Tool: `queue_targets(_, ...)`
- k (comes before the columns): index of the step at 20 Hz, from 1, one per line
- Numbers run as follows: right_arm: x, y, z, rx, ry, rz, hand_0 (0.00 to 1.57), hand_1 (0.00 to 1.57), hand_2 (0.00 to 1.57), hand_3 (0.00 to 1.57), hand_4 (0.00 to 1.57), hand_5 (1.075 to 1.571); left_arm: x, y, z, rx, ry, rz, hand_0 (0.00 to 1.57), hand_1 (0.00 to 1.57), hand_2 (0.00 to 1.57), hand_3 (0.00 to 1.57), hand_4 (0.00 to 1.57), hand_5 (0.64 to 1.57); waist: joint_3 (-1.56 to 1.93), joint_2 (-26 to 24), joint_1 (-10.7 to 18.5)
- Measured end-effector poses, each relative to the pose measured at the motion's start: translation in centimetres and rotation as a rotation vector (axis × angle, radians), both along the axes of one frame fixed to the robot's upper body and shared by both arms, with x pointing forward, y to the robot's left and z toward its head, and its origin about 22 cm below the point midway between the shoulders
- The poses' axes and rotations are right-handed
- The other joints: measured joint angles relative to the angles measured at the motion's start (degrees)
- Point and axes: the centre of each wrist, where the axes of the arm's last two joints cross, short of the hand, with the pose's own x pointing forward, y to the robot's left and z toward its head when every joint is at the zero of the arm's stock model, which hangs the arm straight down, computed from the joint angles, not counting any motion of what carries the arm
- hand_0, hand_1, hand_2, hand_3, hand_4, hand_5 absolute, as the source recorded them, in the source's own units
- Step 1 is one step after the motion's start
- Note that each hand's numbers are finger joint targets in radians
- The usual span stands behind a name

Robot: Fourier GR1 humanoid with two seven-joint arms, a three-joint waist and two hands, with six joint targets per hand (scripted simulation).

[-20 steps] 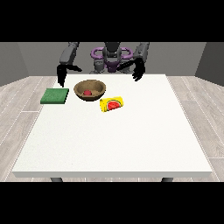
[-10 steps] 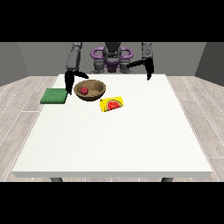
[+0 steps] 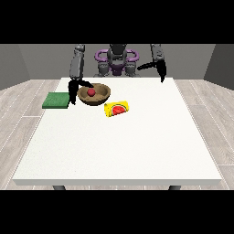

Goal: Pick the cup and pour the ball into the bowl, then pick the bowl and place it on the pad

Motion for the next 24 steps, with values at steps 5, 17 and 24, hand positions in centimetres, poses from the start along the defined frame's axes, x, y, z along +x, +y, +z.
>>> queue_targets(5,0.5,1.2,-0.8,0.018,0.003,-0.007,0.0,0.0,0.0,0.0,0.46,1.547,0.0,0.7,0.9,-0.004,-0.008,-0.009,0.0,0.0,0.0,0.0,0.0,1.566,-0.13,0.17,0.54)
queue_targets(17,-1.2,-2.2,-0.9,-0.419,0.144,-0.247,1.57,1.57,1.57,1.26,0.9,1.566,0.0,-0.1,1.9,-0.013,-0.041,-0.086,0.0,0.0,0.0,0.0,0.9,1.466,-2.14,-0.01,6.38)
queue_targets(24,0.8,0.1,0.7,-0.509,0.426,-0.22,1.57,1.57,1.57,0.86,0.82,1.564,-1.0,3.8,-2.4,-0.039,0.103,0.015,0.0,0.0,0.0,0.0,1.0,1.41,-0.68,-8.12,0.78)
